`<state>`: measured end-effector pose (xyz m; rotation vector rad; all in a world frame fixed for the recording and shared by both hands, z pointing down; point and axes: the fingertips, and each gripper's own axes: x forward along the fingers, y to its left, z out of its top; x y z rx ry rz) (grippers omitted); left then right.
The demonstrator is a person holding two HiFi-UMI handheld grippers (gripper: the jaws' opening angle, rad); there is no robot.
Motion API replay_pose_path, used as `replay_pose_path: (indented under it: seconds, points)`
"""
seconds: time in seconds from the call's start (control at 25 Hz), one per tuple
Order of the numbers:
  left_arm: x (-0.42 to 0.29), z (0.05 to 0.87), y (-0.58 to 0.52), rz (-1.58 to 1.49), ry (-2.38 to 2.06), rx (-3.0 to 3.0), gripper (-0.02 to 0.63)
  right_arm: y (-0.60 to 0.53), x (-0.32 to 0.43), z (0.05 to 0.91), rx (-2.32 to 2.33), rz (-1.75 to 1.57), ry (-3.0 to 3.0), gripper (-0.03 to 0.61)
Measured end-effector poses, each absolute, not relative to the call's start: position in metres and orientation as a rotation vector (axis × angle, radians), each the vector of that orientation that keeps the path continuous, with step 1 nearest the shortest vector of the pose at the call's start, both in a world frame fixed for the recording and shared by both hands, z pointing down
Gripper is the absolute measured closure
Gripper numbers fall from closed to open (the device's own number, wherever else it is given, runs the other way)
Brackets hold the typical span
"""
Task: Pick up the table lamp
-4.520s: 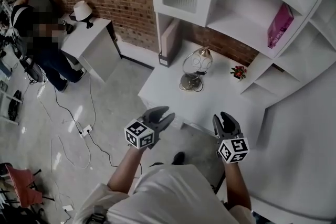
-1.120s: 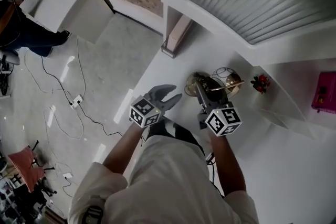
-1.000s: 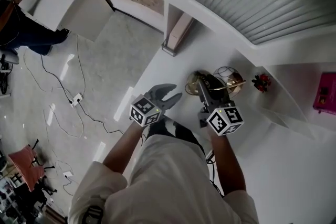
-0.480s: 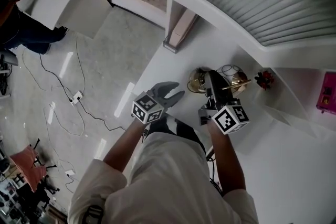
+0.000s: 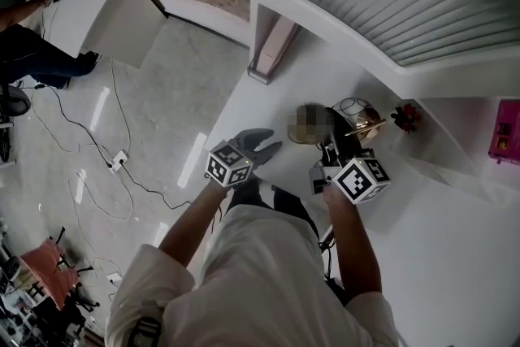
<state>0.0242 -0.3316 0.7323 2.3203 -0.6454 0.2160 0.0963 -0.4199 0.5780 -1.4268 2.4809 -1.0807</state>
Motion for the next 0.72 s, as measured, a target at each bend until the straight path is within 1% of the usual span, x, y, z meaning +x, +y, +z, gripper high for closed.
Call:
replay_pose_path:
  seconds: [0.24, 0.32, 0.36, 0.64, 0.68, 0.72]
  points:
    - [0.028, 0.741, -0.331, 0.22, -0.597, 2.3, 0.435, -0.419, 0.102, 0.576, -1.409, -1.079, 2.487, 0.568]
    - [0.029, 0.747, -0.332, 0.19, -0.572, 2.257, 0.398, -0.42, 0.105, 0.574, -1.397, -1.08, 2.49, 0.568]
    - [0.029, 0.75, -0.333, 0.172, -0.559, 2.231, 0.39, -0.42, 0.107, 0.573, -1.389, -1.081, 2.493, 0.568]
    - [0.033, 0.766, -0.333, 0.12, -0.516, 2.143, 0.375, -0.415, 0.118, 0.571, -1.331, -1.119, 2.463, 0.568]
    - [0.035, 0.768, -0.333, 0.1, -0.498, 2.121, 0.366, -0.414, 0.119, 0.569, -1.324, -1.113, 2.467, 0.568]
    - [0.037, 0.769, -0.333, 0.071, -0.475, 2.092, 0.343, -0.414, 0.119, 0.567, -1.317, -1.101, 2.476, 0.568]
